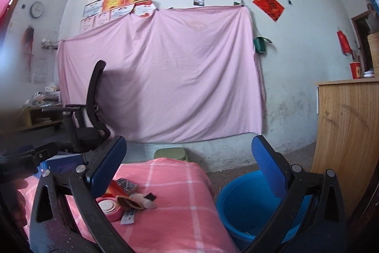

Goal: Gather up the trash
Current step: 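Move both tools back over the table toward the remaining trash, then grasp the white-green paper card with the left tool while the right tool grasps the red packet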

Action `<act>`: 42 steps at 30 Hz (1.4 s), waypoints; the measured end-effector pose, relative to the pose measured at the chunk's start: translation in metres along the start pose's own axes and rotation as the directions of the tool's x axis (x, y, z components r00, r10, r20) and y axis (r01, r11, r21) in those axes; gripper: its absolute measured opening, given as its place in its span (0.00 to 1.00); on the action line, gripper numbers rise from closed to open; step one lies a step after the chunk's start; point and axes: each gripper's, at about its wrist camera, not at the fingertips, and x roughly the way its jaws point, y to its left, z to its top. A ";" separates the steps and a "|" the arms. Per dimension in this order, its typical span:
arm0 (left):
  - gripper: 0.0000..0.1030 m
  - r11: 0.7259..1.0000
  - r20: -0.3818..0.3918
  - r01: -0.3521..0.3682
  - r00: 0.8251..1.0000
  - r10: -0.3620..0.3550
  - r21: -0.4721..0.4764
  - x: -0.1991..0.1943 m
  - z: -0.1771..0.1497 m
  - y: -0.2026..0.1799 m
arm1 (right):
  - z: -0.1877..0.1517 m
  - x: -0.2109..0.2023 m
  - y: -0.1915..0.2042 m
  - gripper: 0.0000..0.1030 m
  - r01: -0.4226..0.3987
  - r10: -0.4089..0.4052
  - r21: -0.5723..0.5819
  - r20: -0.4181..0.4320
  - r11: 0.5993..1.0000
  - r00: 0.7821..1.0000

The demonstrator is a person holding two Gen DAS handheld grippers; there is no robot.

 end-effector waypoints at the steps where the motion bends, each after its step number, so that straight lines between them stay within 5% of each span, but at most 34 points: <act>1: 0.98 1.000 -0.001 -0.008 1.000 0.008 0.001 -0.003 -0.003 0.005 | -0.001 0.000 0.004 1.00 -0.009 0.009 -0.007 -0.006 1.000 1.000; 9: 0.98 0.997 -0.014 -0.064 0.998 0.064 -0.043 -0.015 -0.031 0.033 | -0.016 0.008 0.033 1.00 -0.060 0.052 -0.081 -0.094 0.995 0.994; 16: 0.98 0.989 -0.185 -0.078 0.981 0.054 -0.124 0.019 -0.034 0.051 | -0.030 0.037 0.046 1.00 -0.112 0.081 -0.118 -0.245 0.987 0.966; 23: 0.97 0.990 -0.368 -0.078 0.929 0.030 -0.116 0.066 -0.041 0.054 | -0.049 0.085 0.055 1.00 -0.221 0.169 -0.064 -0.448 0.973 0.878; 29: 0.82 0.990 -0.416 -0.021 0.909 -0.038 -0.137 0.088 -0.042 0.055 | -0.063 0.108 0.067 0.78 -0.337 0.276 -0.020 -0.529 0.941 0.803; 36: 0.47 0.984 -0.484 0.050 0.866 -0.127 -0.169 0.125 -0.044 0.055 | -0.067 0.116 0.078 0.53 -0.388 0.310 -0.015 -0.573 0.922 0.759; 42: 0.45 0.978 -0.508 0.056 0.847 -0.153 -0.202 0.142 -0.045 0.057 | -0.072 0.125 0.079 0.51 -0.393 0.310 0.000 -0.613 0.920 0.727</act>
